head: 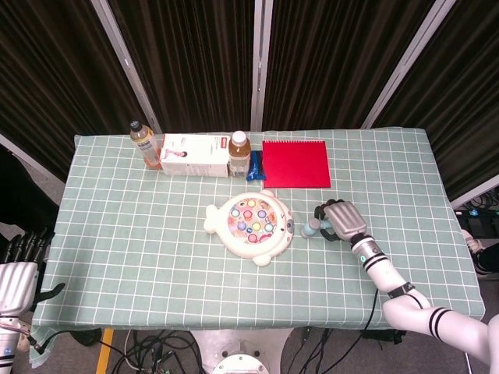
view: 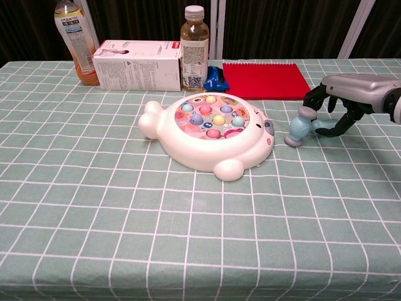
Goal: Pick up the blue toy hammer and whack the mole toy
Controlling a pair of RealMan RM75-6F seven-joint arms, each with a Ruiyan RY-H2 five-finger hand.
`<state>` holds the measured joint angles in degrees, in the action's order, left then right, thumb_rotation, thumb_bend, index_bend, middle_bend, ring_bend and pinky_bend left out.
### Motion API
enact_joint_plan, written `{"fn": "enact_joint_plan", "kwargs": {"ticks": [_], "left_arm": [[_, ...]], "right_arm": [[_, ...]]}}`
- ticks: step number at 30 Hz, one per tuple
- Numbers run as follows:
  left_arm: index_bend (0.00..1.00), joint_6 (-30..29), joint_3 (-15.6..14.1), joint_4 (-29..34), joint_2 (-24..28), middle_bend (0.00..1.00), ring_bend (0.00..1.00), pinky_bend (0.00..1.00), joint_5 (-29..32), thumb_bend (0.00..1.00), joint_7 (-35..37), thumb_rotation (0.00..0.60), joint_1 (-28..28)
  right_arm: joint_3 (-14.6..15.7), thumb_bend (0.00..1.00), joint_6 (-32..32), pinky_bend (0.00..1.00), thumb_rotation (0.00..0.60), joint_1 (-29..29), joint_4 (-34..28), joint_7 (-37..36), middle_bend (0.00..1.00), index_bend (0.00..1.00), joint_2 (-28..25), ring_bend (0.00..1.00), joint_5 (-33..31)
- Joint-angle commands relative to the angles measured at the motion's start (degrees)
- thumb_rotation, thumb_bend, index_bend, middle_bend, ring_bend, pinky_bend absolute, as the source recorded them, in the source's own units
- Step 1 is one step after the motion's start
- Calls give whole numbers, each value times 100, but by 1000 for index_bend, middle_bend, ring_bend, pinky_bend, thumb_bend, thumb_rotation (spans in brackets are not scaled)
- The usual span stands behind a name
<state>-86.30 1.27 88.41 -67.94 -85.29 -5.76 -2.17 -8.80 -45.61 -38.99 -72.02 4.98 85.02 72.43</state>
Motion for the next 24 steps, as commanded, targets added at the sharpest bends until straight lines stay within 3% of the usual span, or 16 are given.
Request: {"fn": "enact_joint_plan", "kwargs": {"ticks": [1,24], "left_arm": [[89,4,-1,-14,-4,32,0,0,6,88,13,600,2],[88,1,-13,-150,-57,32,0,0,24,89,145,600,30]], "right_arm": [[13,265,5,350,600,-11,13,6,442,468,6,282,-21],[70,341,10,431,600,-97,162,-11,508,561,119,356,-137]]}}
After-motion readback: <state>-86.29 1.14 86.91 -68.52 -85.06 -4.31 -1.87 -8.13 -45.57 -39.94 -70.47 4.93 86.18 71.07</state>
